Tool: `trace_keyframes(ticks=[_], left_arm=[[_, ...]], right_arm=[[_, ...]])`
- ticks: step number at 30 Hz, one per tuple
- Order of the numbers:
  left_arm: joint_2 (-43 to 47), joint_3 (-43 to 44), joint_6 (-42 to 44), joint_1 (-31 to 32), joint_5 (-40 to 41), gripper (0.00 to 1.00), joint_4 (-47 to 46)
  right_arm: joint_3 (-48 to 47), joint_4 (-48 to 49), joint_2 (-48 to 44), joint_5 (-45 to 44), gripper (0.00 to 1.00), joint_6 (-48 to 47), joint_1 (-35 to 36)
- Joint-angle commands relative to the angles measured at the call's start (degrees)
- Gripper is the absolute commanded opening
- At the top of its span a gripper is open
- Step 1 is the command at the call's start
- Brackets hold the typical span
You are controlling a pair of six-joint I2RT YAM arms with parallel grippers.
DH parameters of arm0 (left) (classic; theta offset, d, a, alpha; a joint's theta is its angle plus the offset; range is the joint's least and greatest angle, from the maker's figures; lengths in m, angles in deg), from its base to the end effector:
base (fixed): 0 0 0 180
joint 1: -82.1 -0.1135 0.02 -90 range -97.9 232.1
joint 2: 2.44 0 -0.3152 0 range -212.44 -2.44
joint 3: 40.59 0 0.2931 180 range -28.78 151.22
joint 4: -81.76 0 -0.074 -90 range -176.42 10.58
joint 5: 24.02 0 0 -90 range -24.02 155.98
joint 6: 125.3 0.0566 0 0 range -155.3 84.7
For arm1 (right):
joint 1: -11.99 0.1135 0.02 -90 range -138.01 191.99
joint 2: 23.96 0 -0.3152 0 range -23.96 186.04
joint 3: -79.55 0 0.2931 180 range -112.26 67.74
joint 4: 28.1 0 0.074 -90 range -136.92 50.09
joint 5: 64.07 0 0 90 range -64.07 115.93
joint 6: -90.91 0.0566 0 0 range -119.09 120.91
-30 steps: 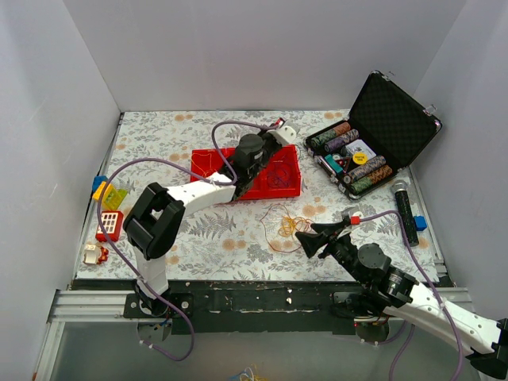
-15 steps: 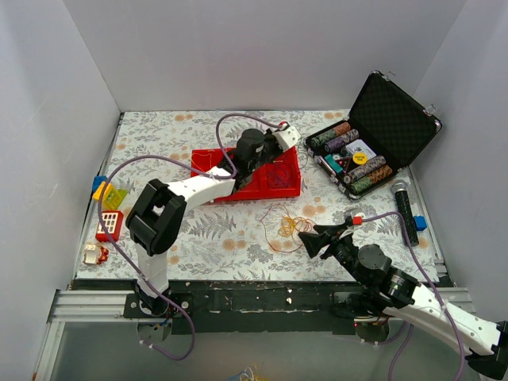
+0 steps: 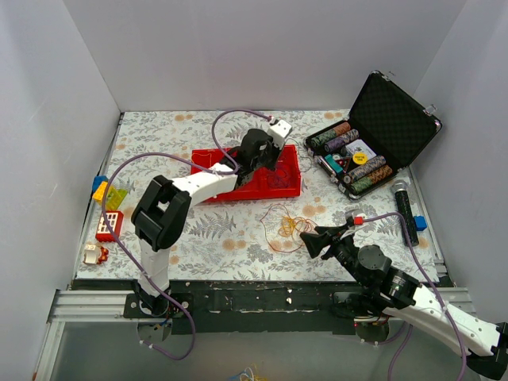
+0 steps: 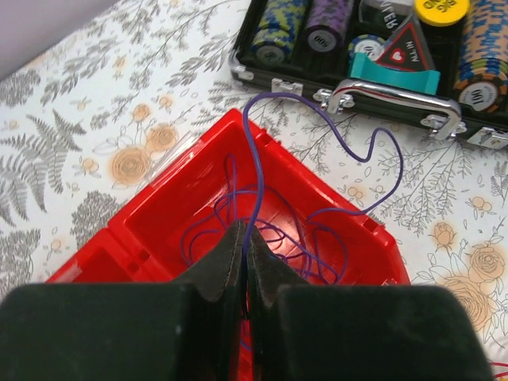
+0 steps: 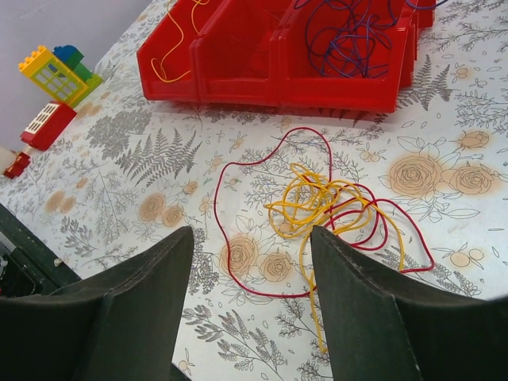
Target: Untangle the cables
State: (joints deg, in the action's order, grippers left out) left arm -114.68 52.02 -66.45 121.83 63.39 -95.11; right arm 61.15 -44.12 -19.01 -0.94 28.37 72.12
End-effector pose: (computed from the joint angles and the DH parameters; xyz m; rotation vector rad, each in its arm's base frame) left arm 0.4104 -0.3444 0.2563 0.1857 2.0596 -0.8353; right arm 0.0797 0.0873 0.2033 -0.1011 1.6677 0.7969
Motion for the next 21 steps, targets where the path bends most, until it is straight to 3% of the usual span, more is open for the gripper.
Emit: trace_keyframes(ticks=[1, 4, 6, 12, 14, 21], left_arm=[[0.54, -0.29, -6.46, -1.05, 5.14, 0.0, 2.18], [1.15, -0.2, -8.3, -1.32, 4.79, 0.01, 3.23], [1.68, -0.2, -9.62, -1.4, 3.13, 0.18, 4.11], [2.56, 1.38, -12.17, -1.67, -4.7, 0.48, 8.42], [3.08, 2.26, -12.44, -1.58, -6.37, 0.53, 10.97], [6.95, 3.93, -13.14, -2.55, -9.88, 0.57, 14.4]], right_arm=[[-0.97, 1.48, -0.2, -0.72, 0.69, 1.1, 0.24], [-0.62, 2.1, 0.06, -0.55, 0.69, 1.19, 0.33], [-0.44, 2.54, 0.41, -0.37, 0.69, 1.19, 0.24], [-0.97, 3.5, 1.99, -0.11, 0.69, 0.66, 0.24], [-1.06, 3.68, 2.34, -0.02, 0.69, 0.4, 0.24], [-0.53, 6.14, 2.87, -0.11, 0.69, -0.13, 0.33]])
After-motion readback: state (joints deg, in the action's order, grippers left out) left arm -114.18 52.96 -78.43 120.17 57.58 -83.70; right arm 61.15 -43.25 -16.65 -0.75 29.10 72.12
